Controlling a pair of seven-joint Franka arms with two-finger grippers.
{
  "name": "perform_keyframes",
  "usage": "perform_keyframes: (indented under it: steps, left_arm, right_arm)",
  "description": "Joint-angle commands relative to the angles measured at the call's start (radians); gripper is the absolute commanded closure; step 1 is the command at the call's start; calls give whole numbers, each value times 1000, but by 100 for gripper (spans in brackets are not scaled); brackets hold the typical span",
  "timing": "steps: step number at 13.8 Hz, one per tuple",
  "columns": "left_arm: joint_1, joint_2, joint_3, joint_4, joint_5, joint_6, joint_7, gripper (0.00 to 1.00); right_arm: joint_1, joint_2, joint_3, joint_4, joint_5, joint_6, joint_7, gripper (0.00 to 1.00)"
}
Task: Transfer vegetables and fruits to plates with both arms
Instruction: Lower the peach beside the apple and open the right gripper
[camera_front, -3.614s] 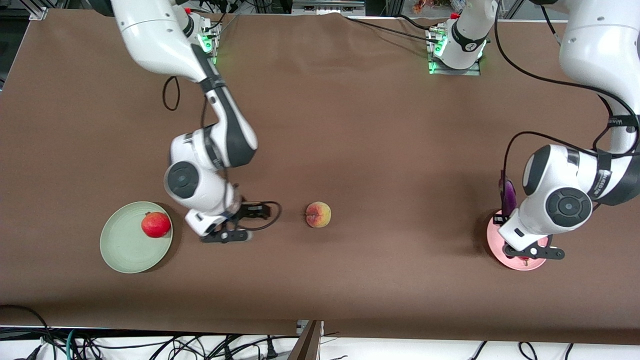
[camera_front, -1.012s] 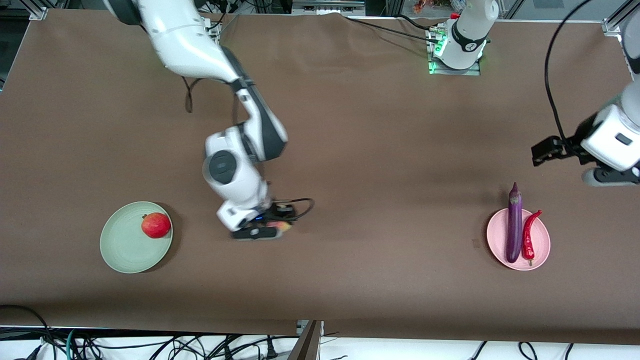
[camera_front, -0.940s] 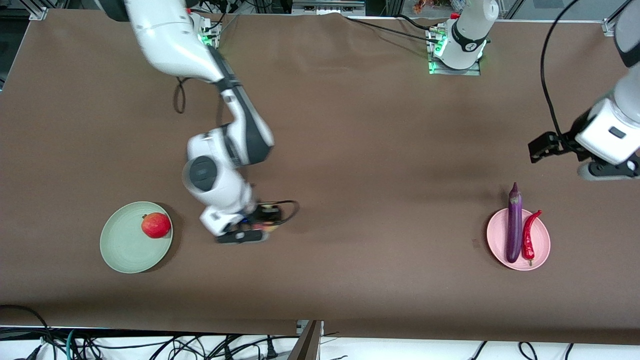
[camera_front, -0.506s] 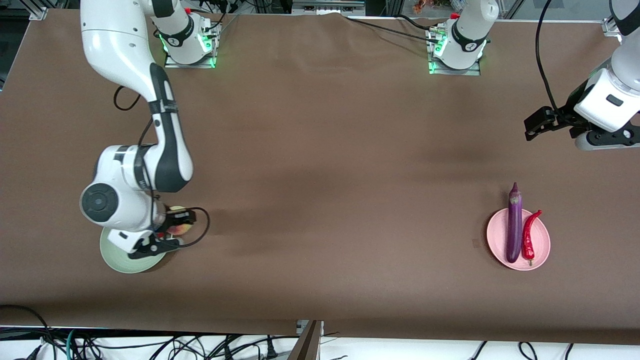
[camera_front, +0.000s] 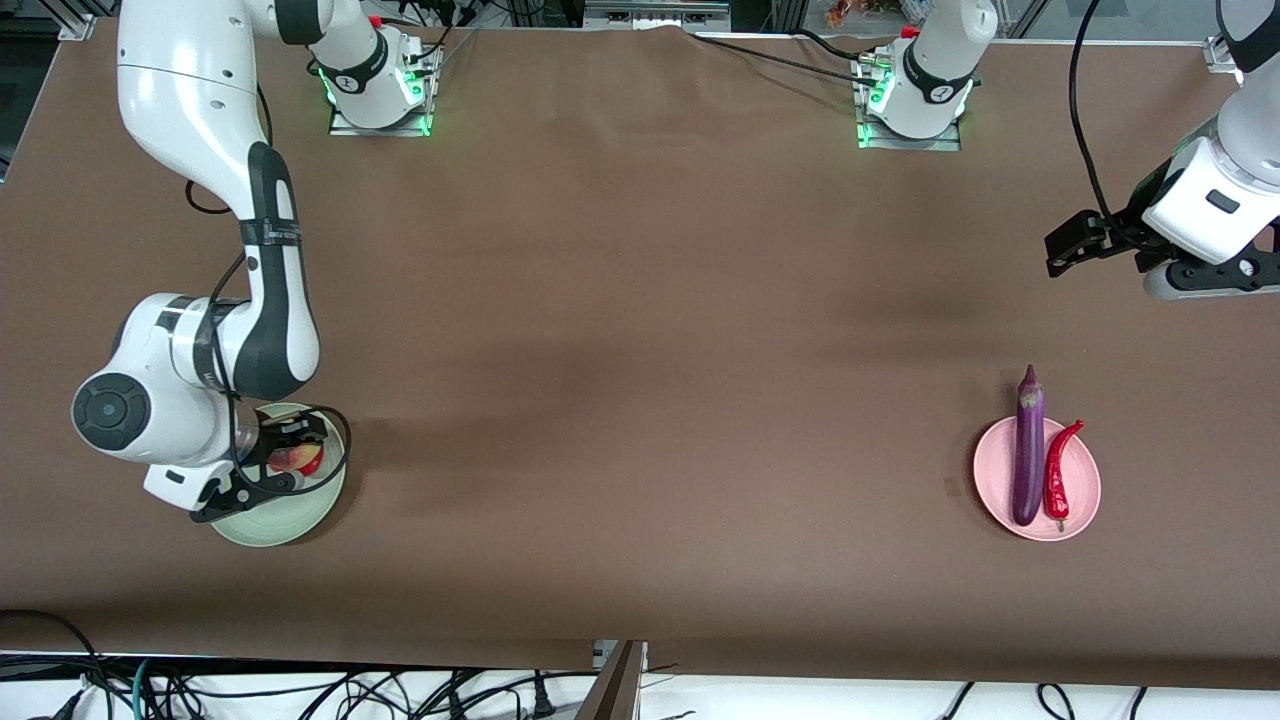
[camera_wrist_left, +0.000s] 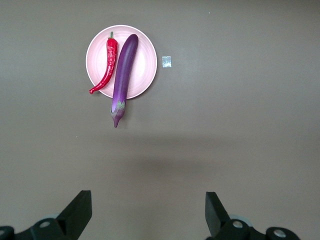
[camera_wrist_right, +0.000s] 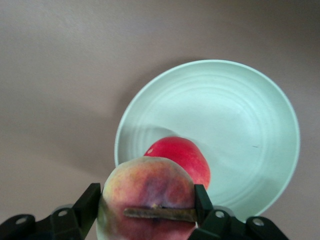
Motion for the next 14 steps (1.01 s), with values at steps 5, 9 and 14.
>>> perform_keyframes:
  steps: [5,9,14]
  left_arm:
    - [-10,1,7,16,-52,-54,15,0]
    - [-10,1,7,18,-50,-55,15,0]
    - [-10,1,7,22,-50,-57,15,0]
  right_arm:
    - [-54,-10,4,9,-15,-6,-99,87]
    - [-56,-15,-19,25,-18,-39,-146,87]
    - [-66,-12,-38,61,-20,-70,-178,86]
